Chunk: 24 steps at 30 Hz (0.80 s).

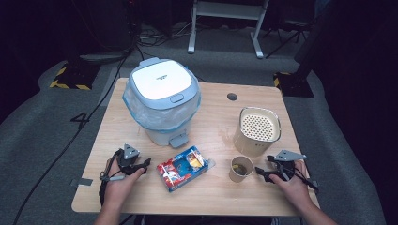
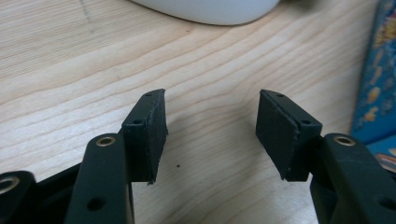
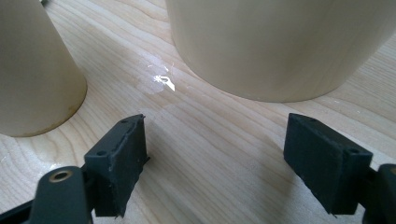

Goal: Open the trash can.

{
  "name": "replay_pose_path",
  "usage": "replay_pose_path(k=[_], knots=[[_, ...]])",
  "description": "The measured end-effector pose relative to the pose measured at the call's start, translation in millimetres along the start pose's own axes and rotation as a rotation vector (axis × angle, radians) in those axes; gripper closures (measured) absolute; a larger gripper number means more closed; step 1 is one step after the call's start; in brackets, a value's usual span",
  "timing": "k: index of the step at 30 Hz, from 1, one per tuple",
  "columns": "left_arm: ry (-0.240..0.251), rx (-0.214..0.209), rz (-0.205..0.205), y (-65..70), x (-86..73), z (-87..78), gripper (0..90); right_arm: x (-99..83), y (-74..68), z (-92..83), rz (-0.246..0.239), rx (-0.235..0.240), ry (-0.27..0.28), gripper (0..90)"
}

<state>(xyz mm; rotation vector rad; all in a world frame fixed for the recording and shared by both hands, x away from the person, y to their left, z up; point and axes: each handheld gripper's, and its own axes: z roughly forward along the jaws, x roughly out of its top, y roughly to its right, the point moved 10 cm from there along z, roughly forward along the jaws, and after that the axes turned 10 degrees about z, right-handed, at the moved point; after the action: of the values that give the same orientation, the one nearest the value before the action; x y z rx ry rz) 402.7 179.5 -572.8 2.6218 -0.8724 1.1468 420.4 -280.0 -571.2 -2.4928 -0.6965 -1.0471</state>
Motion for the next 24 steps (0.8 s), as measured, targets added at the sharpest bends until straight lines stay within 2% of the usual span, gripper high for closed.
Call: replay_pose_path(k=[2,3,4,5,6,7,9,12,17,24], knots=[[0.003,-0.009,0.004,1.2,0.4,0.0,44.3,0.0,0.0,0.0,0.0,0.0,0.0,21.3],[-0.007,-0.028,0.006,3.0,0.9,-1.5,46.1,0.0,0.0,0.0,0.0,0.0,0.0,21.3],[-0.014,-0.047,0.002,5.6,3.5,-4.6,51.6,0.0,0.0,0.0,-0.001,-0.001,0.001,21.6],[-0.014,-0.047,0.002,5.6,3.5,-4.6,51.5,0.0,0.0,0.0,-0.001,-0.001,0.001,21.6],[0.005,-0.039,0.02,5.8,10.0,-9.4,51.9,0.0,0.0,-0.2,-0.003,-0.003,0.001,21.9],[0.005,-0.039,0.02,5.8,10.0,-9.4,52.7,0.0,0.0,-0.2,-0.003,-0.003,0.001,21.9],[0.041,-0.029,0.024,5.7,18.8,-16.2,54.3,0.0,-0.2,-0.1,-0.003,-0.003,0.002,21.9],[0.077,-0.038,0.039,6.2,30.9,-29.1,58.9,-0.1,-0.3,-0.3,-0.003,-0.004,0.0,22.4],[0.098,-0.059,0.056,9.0,40.5,-37.7,58.3,-0.2,-0.6,-0.5,-0.005,-0.001,0.001,22.7],[0.134,-0.098,0.093,16.8,62.0,-52.6,62.8,-0.1,-0.6,-0.4,-0.005,-0.001,0.001,22.7]])
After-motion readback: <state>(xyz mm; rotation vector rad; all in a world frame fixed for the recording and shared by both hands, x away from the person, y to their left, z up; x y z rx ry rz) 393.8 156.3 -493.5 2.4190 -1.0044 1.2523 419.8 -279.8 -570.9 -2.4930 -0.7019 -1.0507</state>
